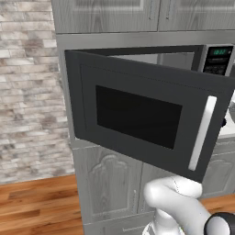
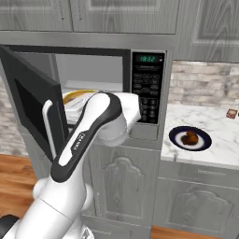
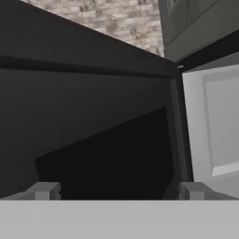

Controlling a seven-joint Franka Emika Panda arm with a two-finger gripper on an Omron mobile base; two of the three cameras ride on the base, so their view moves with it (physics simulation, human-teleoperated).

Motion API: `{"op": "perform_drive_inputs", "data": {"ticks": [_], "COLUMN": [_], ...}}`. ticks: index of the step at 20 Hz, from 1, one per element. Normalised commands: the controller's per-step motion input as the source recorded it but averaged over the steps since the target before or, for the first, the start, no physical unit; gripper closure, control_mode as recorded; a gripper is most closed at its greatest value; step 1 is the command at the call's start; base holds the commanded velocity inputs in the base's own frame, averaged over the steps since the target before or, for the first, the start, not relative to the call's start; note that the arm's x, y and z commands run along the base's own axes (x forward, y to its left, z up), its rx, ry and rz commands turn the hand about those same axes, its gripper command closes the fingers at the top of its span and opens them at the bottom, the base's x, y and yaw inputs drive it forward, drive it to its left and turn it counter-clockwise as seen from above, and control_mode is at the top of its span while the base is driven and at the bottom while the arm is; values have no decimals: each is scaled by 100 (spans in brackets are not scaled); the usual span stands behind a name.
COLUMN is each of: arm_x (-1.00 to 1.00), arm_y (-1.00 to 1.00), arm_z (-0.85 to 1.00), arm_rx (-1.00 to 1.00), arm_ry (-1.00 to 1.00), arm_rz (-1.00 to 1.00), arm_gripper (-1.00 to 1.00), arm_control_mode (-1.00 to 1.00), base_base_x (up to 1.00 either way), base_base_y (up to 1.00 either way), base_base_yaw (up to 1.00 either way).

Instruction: Pick the chicken drumstick from the counter and place it in the microwave. Then turn on the microwave.

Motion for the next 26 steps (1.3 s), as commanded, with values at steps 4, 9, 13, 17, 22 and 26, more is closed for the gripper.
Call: {"op": "perform_drive_inputs", "data": {"ticks": [4,9,13,17,22,26], "arm_x": [-19,-28,-39,-40,-36,-27], "arm_y": [47,34,25,25,29,34], "arm_z": [0,0,0,0,0,0], "arm_rx": [2,2,3,2,2,1], "arm_ry": [7,5,5,6,7,9], "arm_rz": [0,3,6,7,7,5], "arm_gripper": [-100,-100,-100,-100,-100,-100], "arm_control_mode": [-100,-100,-100,-100,-100,-100], "base_base_x": [0,0,0,0,0,0], "base_base_y": [0,0,0,0,0,0], "base_base_yaw": [0,0,0,0,0,0]}}
